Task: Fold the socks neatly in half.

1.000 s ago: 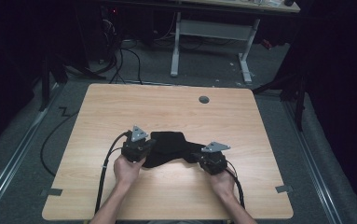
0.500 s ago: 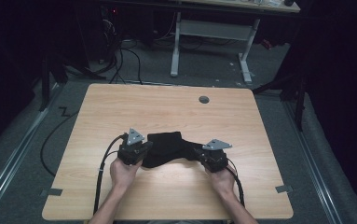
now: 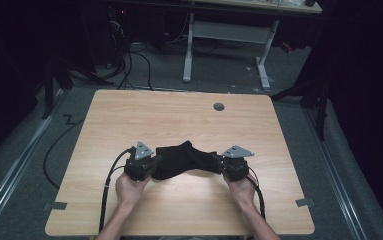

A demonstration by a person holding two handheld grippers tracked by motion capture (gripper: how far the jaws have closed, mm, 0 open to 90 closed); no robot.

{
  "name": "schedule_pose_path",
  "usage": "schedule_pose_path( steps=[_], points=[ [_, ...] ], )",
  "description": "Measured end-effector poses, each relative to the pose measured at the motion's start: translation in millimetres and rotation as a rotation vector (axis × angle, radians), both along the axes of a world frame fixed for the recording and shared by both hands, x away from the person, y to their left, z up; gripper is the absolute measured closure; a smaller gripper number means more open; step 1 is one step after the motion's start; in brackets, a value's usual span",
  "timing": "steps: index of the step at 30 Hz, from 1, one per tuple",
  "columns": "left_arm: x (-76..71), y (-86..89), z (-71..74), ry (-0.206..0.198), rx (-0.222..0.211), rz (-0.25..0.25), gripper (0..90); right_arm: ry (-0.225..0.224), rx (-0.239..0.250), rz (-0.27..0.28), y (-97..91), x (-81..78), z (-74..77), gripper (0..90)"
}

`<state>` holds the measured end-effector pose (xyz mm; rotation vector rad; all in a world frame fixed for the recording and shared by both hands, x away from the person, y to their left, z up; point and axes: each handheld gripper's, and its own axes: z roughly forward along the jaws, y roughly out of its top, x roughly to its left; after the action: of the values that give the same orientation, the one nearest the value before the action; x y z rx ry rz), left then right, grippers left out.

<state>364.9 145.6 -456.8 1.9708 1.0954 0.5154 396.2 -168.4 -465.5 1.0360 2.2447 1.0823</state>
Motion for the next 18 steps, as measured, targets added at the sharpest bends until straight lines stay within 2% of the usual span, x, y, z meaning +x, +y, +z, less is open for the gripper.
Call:
schedule_pose_path(
  steps=[3,8,11,13,15,18],
  points=[
    [-1.9,1.8,-6.5,0.017,0.015,0.006,87.7,0.014,-0.022,-0.006,-3.9,-1.5,-7.0,88.5],
    [-3.2,2.9,-14.7,0.043,0.03,0.016,87.5,0.064,-0.036,-0.011,-9.3,-2.5,-24.0,88.1],
    [-3.0,2.9,-17.6,0.061,0.037,0.019,87.0,0.085,-0.033,-0.005,-10.4,-2.3,-27.8,86.6],
    [-2.2,3.5,-20.2,0.078,0.037,0.027,86.2,0.087,-0.025,-0.001,-11.1,-1.7,-27.5,82.3],
    [-2.4,4.4,-20.6,0.079,0.028,0.031,82.5,0.09,-0.011,-0.001,-12.1,-1.6,-25.5,75.8],
    [-2.5,5.6,-18.4,0.065,0.013,0.046,68.8,0.076,0.003,-0.014,-11.9,-0.9,-20.2,69.9]
  ],
)
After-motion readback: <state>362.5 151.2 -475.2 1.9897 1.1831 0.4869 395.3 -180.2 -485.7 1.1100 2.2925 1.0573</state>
